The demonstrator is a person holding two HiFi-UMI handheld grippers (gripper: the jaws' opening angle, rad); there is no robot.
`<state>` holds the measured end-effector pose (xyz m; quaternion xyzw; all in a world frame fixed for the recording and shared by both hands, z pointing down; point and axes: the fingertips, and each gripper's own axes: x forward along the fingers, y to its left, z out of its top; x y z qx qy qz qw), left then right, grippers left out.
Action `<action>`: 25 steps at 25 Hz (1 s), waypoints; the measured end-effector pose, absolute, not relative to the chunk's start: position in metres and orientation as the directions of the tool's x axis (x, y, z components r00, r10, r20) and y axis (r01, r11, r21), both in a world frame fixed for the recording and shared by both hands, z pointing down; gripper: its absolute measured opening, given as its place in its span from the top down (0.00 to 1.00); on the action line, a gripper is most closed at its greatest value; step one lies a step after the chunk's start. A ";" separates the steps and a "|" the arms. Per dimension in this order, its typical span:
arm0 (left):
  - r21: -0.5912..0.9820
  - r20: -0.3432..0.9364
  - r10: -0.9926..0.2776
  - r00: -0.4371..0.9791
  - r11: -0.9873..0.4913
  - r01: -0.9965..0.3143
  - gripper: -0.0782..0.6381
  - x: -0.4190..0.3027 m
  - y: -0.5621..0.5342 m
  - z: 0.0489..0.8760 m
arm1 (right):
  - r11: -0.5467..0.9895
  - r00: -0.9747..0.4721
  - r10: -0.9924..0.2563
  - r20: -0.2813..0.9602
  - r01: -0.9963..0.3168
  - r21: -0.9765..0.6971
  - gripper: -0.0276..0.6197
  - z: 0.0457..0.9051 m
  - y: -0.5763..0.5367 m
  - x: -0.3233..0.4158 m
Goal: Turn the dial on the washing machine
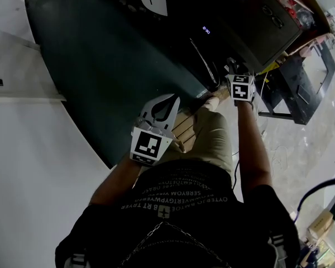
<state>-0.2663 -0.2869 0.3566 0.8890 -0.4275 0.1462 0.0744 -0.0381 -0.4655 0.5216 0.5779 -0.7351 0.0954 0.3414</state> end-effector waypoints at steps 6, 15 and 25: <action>0.003 0.331 -0.742 0.583 -0.617 -0.787 0.88 -0.266 -0.286 0.357 | 0.288 -0.078 -0.768 0.636 -0.929 0.234 0.76 0.531 -0.457 -0.029; 0.004 0.324 -0.748 0.580 -0.612 -0.791 0.88 -0.262 -0.286 0.354 | 0.299 -0.101 -0.768 0.633 -0.930 0.214 0.75 0.528 -0.454 -0.027; -0.011 0.280 -0.767 0.578 -0.604 -0.797 0.88 -0.267 -0.302 0.331 | 0.350 -0.231 -0.870 0.436 -0.912 0.213 0.96 0.425 -0.422 -0.053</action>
